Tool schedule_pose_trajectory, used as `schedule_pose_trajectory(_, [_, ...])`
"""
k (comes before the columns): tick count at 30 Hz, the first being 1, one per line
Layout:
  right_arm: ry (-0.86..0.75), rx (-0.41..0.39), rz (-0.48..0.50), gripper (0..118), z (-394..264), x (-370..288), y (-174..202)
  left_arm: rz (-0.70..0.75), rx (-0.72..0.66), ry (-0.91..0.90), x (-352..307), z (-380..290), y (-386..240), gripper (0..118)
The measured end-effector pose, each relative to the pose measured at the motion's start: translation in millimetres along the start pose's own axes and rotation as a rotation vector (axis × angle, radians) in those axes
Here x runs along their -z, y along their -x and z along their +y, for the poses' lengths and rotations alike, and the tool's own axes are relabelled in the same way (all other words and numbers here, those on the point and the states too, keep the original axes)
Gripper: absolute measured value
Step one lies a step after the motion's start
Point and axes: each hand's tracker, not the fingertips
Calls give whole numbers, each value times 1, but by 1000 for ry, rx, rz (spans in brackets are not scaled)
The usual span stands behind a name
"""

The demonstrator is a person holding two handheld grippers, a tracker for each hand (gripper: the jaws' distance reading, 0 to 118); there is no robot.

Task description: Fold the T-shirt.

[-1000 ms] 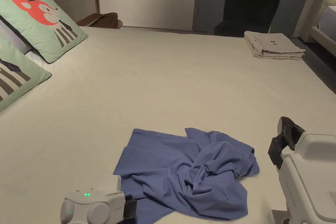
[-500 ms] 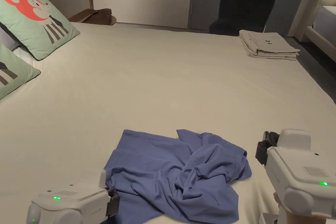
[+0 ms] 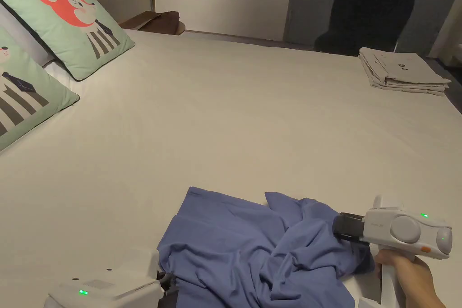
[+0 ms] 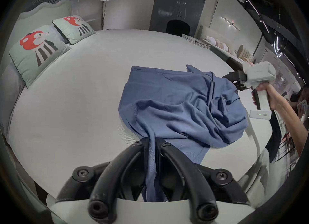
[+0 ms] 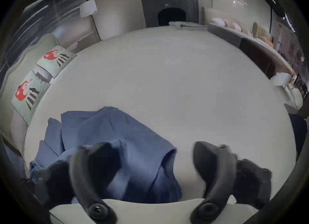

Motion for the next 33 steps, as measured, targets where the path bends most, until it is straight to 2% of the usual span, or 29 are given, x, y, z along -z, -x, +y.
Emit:
schedule_pose_trajectory(1, [3, 0, 5, 74, -2, 0, 0, -1, -1, 0, 1, 1, 0, 4])
schedule_pose_trajectory(2, [3, -6, 11, 46, -6, -3, 2, -3, -4, 1, 2, 2, 1, 4])
schedule_pose_trajectory(3, [0, -17, 15, 13, -9, -6, 4, -5, -11, 2, 4, 4, 3, 4])
schedule_pose_trajectory(5, [-21, -61, 27, 10, -12, -14, 7, -13, -30, 4, 5, 6, 6, 4])
schedule_pose_trajectory(7, [-58, -111, -1, 7, -12, -24, 10, -20, -52, 2, 5, 8, 8, 4])
schedule_pose_trajectory(14, [-305, -227, -82, 5, 12, -92, 15, -29, -85, -2, 6, 21, 12, 4])
schedule_pose_trajectory(21, [-515, -245, -79, 4, 43, -168, 17, -59, -116, -36, -12, 35, 16, 4])
schedule_pose_trajectory(23, [-564, -236, -79, 4, 51, -185, 17, -68, -130, -111, -26, 45, 19, 4])
schedule_pose_trajectory(26, [-638, -231, -92, 4, 62, -209, 21, -89, -161, -184, -46, 72, 28, 4])
schedule_pose_trajectory(33, [-756, -208, -116, 4, 102, -248, 25, -24, -101, -282, -65, 155, 45, 4])
